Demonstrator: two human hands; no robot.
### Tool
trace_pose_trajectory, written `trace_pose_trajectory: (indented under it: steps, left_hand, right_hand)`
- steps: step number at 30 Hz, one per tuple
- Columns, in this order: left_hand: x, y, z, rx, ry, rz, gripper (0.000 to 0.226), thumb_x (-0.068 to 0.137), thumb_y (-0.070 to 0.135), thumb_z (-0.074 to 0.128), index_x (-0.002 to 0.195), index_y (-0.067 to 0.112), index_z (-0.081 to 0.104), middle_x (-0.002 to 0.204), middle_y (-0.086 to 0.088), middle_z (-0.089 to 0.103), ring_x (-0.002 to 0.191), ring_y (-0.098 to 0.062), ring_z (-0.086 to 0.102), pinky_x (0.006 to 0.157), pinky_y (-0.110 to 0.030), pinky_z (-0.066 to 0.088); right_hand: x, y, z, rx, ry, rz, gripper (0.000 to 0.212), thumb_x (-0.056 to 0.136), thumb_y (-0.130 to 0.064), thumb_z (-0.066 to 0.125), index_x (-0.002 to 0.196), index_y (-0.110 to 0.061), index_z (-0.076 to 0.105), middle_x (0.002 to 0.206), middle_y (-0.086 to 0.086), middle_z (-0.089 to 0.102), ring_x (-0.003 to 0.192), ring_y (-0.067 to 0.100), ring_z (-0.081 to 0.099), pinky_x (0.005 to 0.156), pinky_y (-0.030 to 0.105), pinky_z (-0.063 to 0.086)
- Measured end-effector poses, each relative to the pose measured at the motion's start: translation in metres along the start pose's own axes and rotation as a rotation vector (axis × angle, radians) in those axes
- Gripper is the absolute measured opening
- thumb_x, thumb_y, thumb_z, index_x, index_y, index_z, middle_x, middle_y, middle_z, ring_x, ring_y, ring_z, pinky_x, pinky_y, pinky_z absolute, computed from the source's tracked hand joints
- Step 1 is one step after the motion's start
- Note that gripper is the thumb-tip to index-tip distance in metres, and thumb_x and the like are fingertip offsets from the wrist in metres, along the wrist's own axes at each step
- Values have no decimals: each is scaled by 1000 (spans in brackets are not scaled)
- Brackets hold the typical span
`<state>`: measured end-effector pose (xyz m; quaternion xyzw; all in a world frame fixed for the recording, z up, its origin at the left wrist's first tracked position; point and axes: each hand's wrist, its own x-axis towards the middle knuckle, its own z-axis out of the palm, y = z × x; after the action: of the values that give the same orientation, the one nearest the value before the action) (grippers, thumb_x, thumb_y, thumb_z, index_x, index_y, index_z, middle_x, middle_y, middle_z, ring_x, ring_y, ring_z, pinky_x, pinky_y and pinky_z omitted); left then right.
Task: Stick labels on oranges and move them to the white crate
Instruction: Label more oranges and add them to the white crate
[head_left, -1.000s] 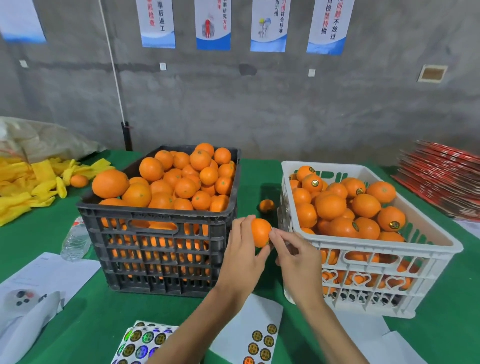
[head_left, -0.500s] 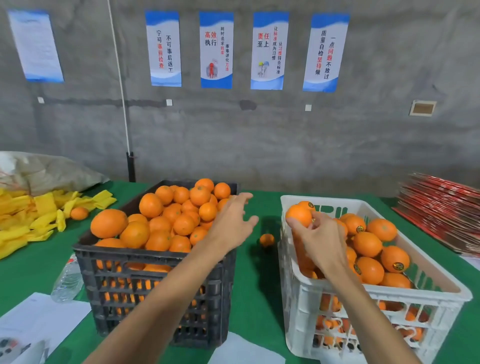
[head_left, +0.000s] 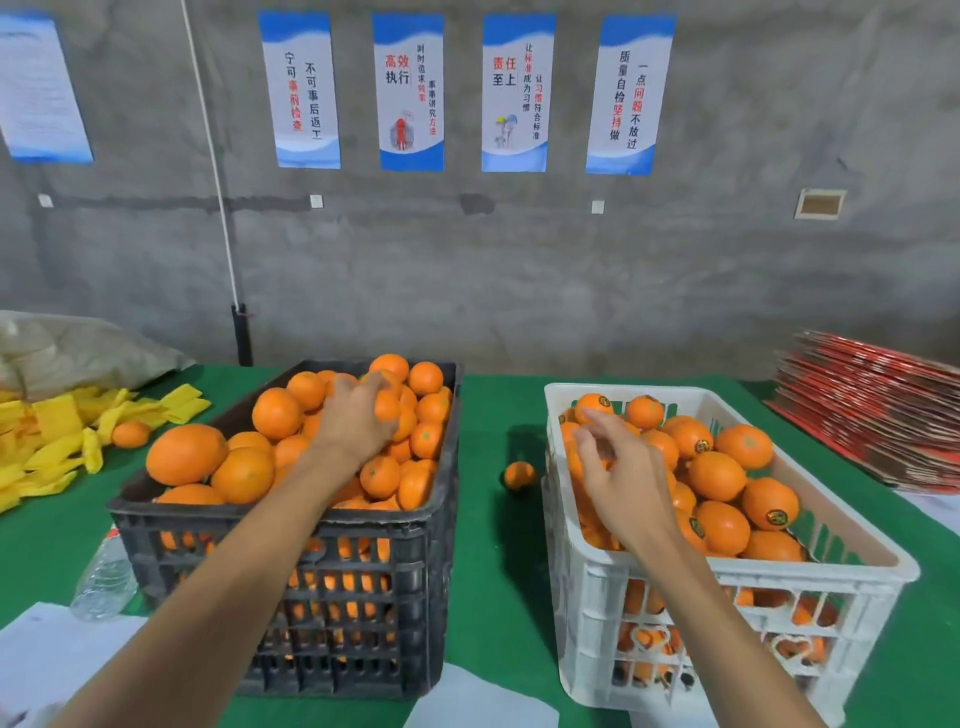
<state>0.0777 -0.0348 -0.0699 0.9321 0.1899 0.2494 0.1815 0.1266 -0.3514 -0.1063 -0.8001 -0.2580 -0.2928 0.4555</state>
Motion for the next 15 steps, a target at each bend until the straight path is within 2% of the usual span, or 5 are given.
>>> trace_pose_trajectory:
  steps: [4, 7, 9, 12, 15]
  left_hand:
    - [-50, 54, 3, -362, 135, 242, 74, 76, 28, 89, 141, 16, 55, 128, -10, 45, 119, -20, 46, 106, -23, 34]
    - [-87, 79, 19, -497, 161, 362, 69, 77, 27, 87, 138, 18, 57, 126, -2, 42, 113, -19, 54, 95, -38, 53]
    - [-103, 83, 32, -507, 171, 399, 65, 81, 23, 84, 139, 18, 55, 130, -1, 40, 116, -22, 55, 88, -43, 57]
    - [-129, 83, 57, -471, 183, 441, 63, 84, 19, 82, 139, 16, 51, 136, -1, 44, 124, -22, 52, 97, -44, 53]
    - [-166, 73, 93, -477, 121, 414, 61, 89, 19, 75, 140, 23, 41, 139, 5, 44, 126, -19, 50, 102, -38, 50]
  right_hand:
    - [-17, -37, 13, 210, -131, -33, 42, 104, -25, 55, 146, -16, 53, 132, -9, 64, 111, -9, 60, 98, 12, 46]
    - [-41, -54, 24, 231, -118, -66, 45, 104, -33, 55, 147, -18, 52, 137, -10, 61, 119, -5, 58, 101, 14, 44]
    - [-60, -57, 30, 319, -76, -16, 45, 103, -32, 58, 146, -21, 53, 136, -11, 61, 118, -7, 58, 97, 9, 44]
    - [-97, -46, 39, 400, -18, 92, 47, 103, -34, 57, 148, -25, 50, 143, -13, 57, 125, -12, 51, 97, 5, 41]
    - [-137, -21, 45, 336, -49, 128, 45, 106, -35, 53, 150, -32, 46, 149, -18, 51, 136, -4, 46, 106, 13, 41]
